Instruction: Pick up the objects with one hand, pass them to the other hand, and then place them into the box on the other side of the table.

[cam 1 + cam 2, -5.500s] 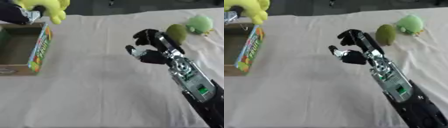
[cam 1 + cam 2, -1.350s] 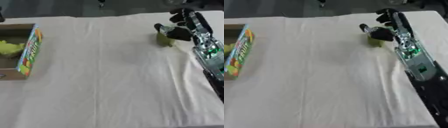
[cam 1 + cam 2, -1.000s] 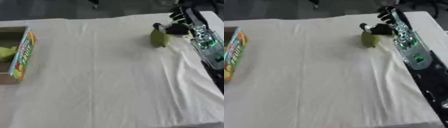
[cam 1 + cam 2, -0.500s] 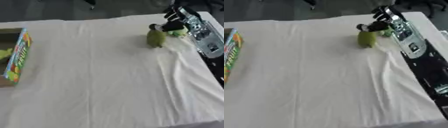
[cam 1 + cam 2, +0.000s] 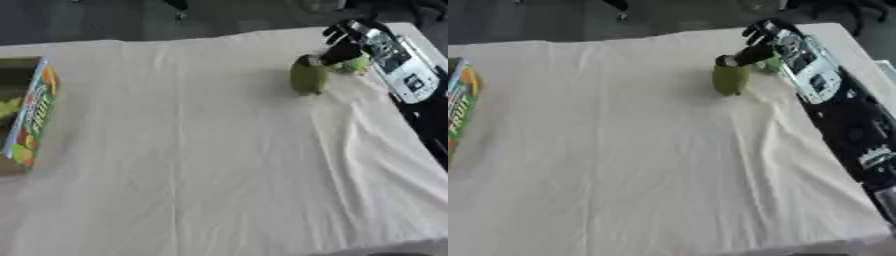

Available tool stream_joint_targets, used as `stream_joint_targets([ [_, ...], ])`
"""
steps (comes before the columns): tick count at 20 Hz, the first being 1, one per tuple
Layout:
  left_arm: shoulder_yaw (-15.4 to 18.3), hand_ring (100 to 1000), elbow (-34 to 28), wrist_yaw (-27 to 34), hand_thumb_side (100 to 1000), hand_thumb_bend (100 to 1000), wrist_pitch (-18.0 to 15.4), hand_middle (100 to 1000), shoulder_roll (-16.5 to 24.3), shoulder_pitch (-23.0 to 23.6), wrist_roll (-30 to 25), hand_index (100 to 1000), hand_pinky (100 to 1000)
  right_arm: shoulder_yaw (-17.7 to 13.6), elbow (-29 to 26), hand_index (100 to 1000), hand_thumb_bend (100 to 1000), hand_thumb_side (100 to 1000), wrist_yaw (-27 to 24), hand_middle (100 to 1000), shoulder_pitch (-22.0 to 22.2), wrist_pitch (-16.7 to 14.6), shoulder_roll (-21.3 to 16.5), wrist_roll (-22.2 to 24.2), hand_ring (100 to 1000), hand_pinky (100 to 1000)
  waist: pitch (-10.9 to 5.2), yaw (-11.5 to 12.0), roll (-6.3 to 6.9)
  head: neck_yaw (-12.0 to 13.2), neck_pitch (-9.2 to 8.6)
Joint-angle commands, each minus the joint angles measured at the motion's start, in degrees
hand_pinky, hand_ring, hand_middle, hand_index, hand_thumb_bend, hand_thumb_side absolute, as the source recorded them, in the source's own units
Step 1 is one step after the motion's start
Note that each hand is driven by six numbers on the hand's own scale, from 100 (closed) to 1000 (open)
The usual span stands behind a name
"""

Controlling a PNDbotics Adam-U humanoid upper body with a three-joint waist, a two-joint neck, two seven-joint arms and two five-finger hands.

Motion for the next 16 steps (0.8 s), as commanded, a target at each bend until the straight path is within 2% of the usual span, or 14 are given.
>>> stream_joint_targets([
  [1,0.9,721,-0.4,-0.3,504,462,0.1,674,0.9,-0.4,0.1,773,635,-0.7,0.8,824,643,310,1.3,729,-1.3,-0.1,-2.2,1.2,806,829,-0.79,0.0,-0.02,0.0,-0.45],
  [4,1.0,721,-0.3,-0.4,505,460,0.2,673,0.9,-0.3,0.0,773,635,-0.6,1.5,824,644,317,1.6,730,-1.2,0.1,-2.2,1.9,806,827,-0.79,0.0,-0.04,0.1,-0.35],
  [5,1.0,721,-0.3,-0.4,505,460,0.2,672,0.9,-0.3,0.1,773,635,-0.5,1.8,824,656,291,1.8,732,-1.2,0.1,-2.1,2.1,806,827,-0.79,0.0,-0.04,0.0,-0.37],
  [6,1.0,721,-0.3,-0.4,505,460,0.3,672,0.8,-0.3,0.1,773,635,-0.4,2.1,824,642,317,2.0,732,-1.2,0.2,-2.0,2.2,806,827,-0.78,0.0,-0.04,0.0,-0.43],
  [16,0.9,721,-0.2,-0.5,507,459,0.3,668,0.5,-0.2,0.0,771,634,0.2,6.7,822,638,323,3.4,726,-2.2,-0.1,0.6,2.3,802,825,-0.47,0.4,0.08,0.0,-0.44],
])
